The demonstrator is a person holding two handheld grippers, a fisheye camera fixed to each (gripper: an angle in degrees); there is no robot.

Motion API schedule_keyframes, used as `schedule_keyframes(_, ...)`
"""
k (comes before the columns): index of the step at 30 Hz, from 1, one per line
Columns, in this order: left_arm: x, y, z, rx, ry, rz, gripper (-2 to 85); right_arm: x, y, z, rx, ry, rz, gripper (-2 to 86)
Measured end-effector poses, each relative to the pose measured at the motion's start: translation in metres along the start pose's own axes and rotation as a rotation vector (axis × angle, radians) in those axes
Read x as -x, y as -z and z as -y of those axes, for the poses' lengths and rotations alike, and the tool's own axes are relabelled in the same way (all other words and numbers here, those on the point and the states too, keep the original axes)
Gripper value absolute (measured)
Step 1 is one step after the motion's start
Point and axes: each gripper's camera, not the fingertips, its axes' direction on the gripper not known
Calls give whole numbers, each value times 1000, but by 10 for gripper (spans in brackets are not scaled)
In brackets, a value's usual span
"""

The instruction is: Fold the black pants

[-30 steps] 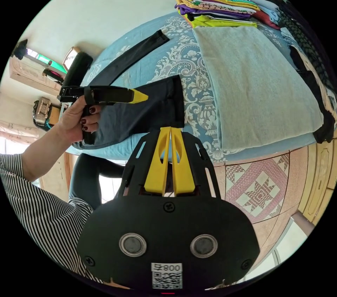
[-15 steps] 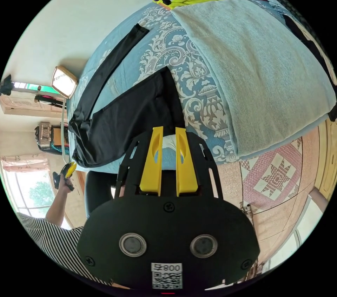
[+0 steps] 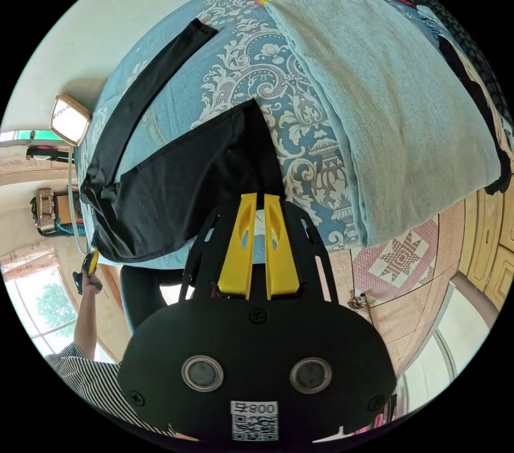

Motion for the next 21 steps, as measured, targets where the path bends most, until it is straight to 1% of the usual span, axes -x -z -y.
schedule_keyframes(5, 48, 68, 6, -64, -32, -127, 1, -6, -5, 8, 49, 22, 53, 4)
schedule_keyframes(7, 62, 91, 7, -81, -51, -123, 1, -8, -1, 6, 44, 25, 73, 3)
schedule_keyframes(9, 88, 131, 5, -195, -27, -140, 1, -12, 6, 1, 20, 27, 105, 1)
schedule_keyframes(11, 111, 155, 8, -240, -18, -150, 4, -15, 7, -3, 13, 37, 112, 0)
schedule_keyframes(12, 123, 159, 13, -202, -15, -90, 7, -15, 5, -2, 23, 39, 100, 0)
schedule_keyframes(13, 127, 160, 15, -182, -15, -69, 8, -17, -2, -1, 31, 35, 93, 0)
schedule_keyframes(16, 138, 148, 24, -133, -37, -116, 31, -20, -18, 8, 41, -2, 112, 0)
schedule_keyframes(18, 142, 129, 35, -82, -31, -144, 66, -17, -26, 14, 58, -1, 99, 0)
schedule_keyframes(21, 149, 107, 52, -33, -5, -146, 85, -14, -32, 23, 72, 6, 83, 0)
